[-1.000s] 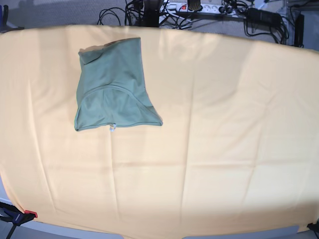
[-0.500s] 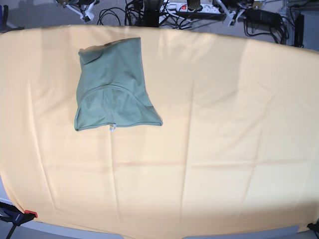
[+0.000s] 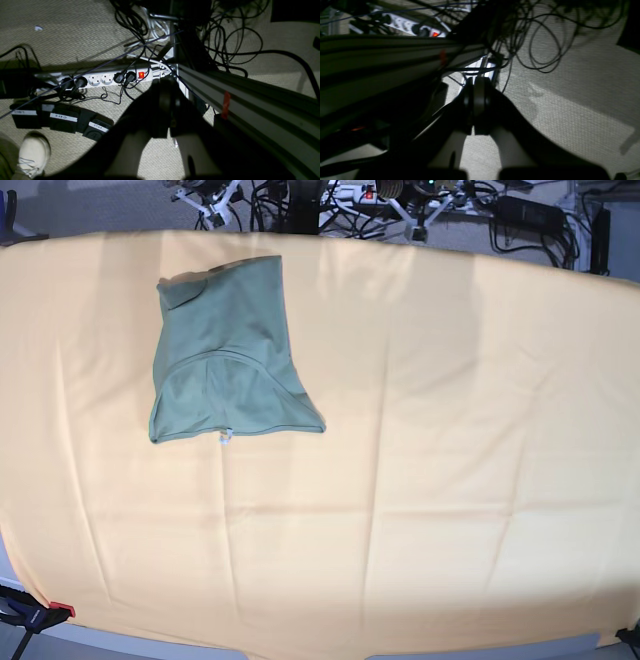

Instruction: Fold the T-shirt properly

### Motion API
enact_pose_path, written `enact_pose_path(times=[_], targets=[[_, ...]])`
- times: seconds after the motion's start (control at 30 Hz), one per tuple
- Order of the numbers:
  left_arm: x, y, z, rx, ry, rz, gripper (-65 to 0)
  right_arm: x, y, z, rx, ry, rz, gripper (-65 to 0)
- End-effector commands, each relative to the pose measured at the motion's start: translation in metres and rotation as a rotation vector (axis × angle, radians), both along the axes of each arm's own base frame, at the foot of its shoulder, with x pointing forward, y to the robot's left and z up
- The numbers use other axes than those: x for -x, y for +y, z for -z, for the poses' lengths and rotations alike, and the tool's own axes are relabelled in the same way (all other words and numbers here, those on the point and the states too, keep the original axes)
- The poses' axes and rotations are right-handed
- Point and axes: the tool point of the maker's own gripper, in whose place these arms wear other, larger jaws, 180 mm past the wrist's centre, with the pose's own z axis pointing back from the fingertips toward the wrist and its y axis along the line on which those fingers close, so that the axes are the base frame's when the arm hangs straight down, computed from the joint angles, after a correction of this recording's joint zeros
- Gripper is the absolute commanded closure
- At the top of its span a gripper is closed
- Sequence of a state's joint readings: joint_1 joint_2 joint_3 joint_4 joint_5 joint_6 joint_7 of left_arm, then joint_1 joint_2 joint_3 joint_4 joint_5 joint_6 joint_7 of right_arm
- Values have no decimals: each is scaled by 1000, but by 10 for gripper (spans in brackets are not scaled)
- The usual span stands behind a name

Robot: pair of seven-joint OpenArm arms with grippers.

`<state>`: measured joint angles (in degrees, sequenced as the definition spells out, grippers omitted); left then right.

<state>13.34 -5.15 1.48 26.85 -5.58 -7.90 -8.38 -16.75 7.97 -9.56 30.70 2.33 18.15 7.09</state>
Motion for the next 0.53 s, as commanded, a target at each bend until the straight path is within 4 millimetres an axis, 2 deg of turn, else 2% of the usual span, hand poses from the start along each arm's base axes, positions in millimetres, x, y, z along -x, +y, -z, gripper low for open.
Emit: enact_pose_path(times=[0.0,0.27,0.37,0.5], targets=[[-1,1,-1,0,-13,-10,0,-1,-7,-1,10,-12,5,0],[21,4,4,-4,46,-29,0,7,1,0,3,2,10,0],[18,5,4,3,41,-60,0,8,4,0,0,8,9,0],[14,-6,4,21,35,-71,0,7,5,0,-3,7,10,0]])
